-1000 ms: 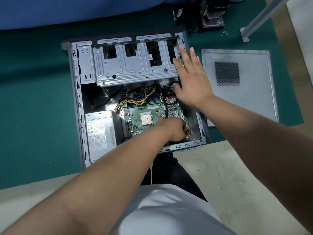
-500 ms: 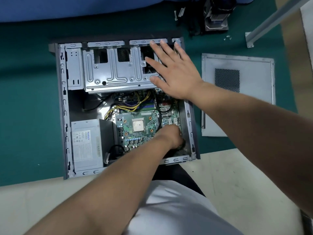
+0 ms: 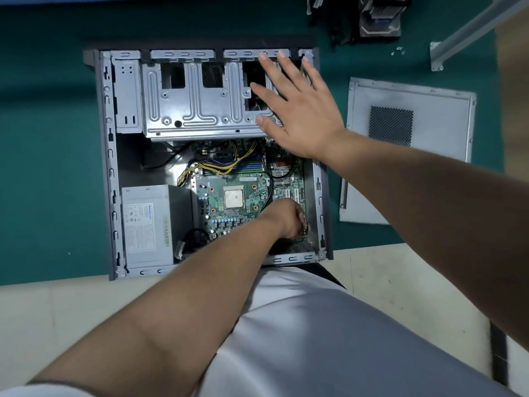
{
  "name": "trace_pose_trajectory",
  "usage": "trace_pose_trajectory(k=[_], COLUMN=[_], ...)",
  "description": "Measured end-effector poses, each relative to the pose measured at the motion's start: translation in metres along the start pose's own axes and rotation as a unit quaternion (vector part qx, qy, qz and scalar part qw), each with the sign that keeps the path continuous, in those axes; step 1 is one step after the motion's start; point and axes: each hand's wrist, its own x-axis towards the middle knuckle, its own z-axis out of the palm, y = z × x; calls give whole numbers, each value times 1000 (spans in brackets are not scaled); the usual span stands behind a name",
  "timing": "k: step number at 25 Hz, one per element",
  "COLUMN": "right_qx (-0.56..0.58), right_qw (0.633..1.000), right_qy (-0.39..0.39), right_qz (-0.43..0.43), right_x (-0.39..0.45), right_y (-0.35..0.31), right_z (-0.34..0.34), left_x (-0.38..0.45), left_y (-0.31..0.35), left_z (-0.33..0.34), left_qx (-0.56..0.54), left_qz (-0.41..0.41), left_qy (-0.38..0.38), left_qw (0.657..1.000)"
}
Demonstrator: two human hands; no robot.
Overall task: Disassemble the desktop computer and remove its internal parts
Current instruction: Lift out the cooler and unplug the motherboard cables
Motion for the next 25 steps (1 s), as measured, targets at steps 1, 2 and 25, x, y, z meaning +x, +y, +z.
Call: trace_pose_trajectory(k=[1,2,25], right_qx=[-1,-2,13], right_qw=[1000,1000,1000], right_qy=[1,3,7], right_qz=[1,1,4], right_x=[0,-1,-2], right_y=[0,0,-1], right_z=[0,0,0], left_x=[0,0,-10], left_y=[-1,-1,-2], left_z=[0,0,1], left_qx=[-4,-9,-19], left_qz=[0,-2,-36], left_qy=[-1,-3,-14], left_qw=[1000,1000,999])
